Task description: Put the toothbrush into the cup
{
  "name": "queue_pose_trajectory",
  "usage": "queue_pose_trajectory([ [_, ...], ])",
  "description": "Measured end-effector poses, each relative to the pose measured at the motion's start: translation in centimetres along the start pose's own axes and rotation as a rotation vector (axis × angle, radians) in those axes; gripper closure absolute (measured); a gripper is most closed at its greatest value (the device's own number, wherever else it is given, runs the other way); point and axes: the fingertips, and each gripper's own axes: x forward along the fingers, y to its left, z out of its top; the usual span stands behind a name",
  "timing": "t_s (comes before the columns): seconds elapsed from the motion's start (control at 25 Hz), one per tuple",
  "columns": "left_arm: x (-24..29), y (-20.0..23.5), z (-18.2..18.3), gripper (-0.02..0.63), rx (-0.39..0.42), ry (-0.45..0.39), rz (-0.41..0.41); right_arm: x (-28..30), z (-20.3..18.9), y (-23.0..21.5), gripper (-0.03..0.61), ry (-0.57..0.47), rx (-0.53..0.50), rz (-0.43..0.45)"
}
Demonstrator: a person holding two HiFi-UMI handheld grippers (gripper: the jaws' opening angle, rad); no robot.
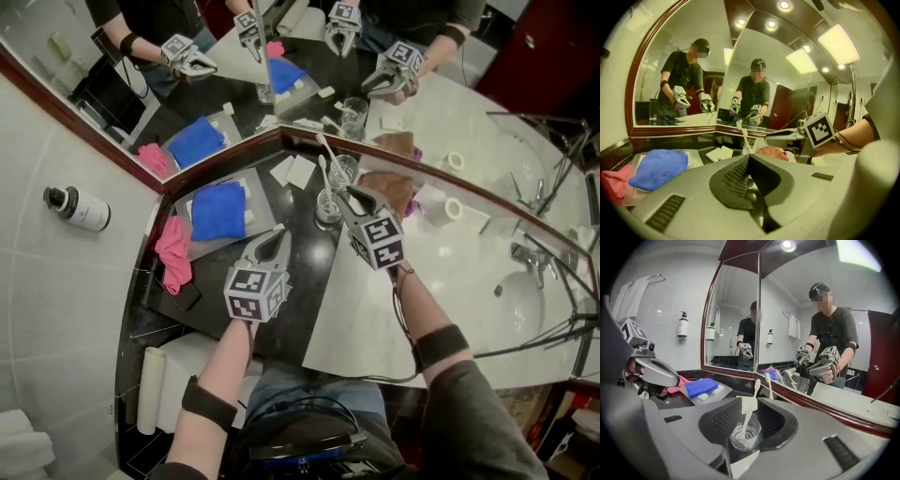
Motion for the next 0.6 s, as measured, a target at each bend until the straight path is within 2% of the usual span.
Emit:
queue_pose_trajectory([
  [0.24, -2.4, -1.3, 1.6, 0.612, 0.007, -0.003, -0.003, -6.3, 1.0, 0.1, 0.459, -0.007, 0.040, -0.029],
  [0.48, -4.8, -2.5, 2.3, 0.612, 0.019, -0.005, -0.010, -12.2, 1.0, 0.1, 0.557, -0.015, 0.103, -0.070],
  [0.6, -5.9, -3.0, 2.1, 0.612, 0.018, -0.005, -0.013, -14.6, 0.3, 0.3, 0.560, -0.009, 0.133, -0.088],
])
